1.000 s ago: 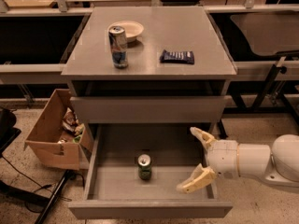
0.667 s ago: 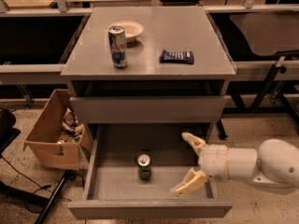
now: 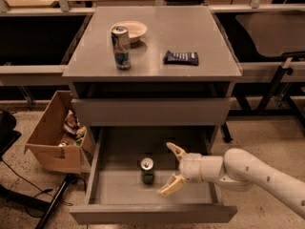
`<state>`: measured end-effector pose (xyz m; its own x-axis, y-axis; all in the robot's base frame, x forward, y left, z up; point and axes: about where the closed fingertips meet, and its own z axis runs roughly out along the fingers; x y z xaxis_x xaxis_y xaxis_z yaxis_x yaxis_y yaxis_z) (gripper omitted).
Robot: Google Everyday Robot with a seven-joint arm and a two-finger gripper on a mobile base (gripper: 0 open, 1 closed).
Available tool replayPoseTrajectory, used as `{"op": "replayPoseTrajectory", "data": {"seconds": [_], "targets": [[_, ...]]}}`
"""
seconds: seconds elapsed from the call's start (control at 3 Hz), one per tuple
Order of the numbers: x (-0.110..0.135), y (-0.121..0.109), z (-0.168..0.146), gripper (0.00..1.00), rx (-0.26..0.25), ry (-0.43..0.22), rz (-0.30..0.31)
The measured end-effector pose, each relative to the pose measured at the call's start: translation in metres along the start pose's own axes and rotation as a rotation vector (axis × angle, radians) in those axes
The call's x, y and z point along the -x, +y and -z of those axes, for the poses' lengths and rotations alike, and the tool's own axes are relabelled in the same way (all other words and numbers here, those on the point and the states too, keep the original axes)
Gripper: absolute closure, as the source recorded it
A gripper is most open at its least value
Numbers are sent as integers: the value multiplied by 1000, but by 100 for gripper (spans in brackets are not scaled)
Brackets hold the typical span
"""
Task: Pick green can from middle drawer and place on counter
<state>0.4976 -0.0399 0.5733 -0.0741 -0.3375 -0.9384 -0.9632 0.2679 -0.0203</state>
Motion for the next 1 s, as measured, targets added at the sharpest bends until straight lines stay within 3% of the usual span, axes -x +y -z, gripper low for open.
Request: {"op": "replayPoseTrajectory", "data": {"seconds": [0.67,1.0], "targets": [[-59,-57,-65,0,13,82,50],[-85,-72,-86,0,8,94,30]]}}
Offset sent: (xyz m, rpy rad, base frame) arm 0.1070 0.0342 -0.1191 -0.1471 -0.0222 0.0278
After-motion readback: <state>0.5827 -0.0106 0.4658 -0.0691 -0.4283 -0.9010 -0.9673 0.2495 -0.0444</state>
